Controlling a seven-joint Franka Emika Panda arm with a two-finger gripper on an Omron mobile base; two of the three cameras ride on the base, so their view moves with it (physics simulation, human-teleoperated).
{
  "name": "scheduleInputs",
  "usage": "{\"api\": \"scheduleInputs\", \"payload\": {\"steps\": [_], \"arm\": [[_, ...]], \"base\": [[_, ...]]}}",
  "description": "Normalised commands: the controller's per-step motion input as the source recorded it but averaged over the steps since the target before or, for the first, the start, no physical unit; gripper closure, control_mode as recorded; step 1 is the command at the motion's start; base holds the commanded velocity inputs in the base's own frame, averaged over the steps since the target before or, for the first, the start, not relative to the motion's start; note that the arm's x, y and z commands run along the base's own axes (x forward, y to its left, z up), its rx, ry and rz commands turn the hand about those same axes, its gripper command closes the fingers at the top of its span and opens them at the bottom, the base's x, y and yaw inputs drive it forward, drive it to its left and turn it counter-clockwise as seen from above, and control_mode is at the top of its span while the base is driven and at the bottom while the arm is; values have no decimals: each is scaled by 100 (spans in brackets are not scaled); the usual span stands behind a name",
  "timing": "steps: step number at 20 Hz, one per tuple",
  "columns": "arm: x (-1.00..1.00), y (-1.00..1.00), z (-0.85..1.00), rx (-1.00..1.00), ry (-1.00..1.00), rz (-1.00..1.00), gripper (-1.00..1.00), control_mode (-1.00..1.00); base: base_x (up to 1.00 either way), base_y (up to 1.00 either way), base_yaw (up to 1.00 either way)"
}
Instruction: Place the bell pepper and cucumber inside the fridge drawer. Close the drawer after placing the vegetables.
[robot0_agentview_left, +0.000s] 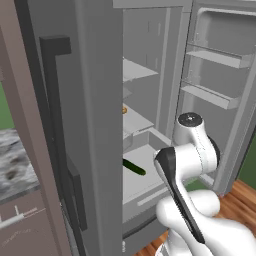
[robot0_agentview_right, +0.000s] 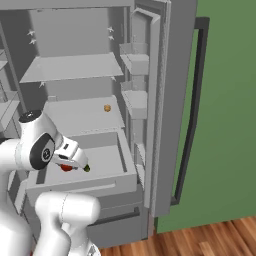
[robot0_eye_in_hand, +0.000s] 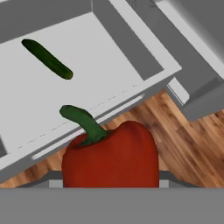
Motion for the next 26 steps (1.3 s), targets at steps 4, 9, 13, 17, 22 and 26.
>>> {"api": "scheduleInputs", "payload": {"steps": [4, 9, 13, 17, 22, 26], "arm": [[0, -19, 0, 2, 0, 0, 100, -100], [84, -56, -13, 10, 1, 2, 100, -100], [100, -14, -22, 8, 4, 5, 100, -100], [100, 1, -32, 2, 6, 3, 100, -100], [74, 2, -50, 0, 13, 0, 100, -100], [48, 0, -57, 0, 11, 0, 100, -100]], "base": [[2, -11, 2], [0, 0, 0], [0, 0, 0], [0, 0, 0], [0, 0, 0], [0, 0, 0]]}}
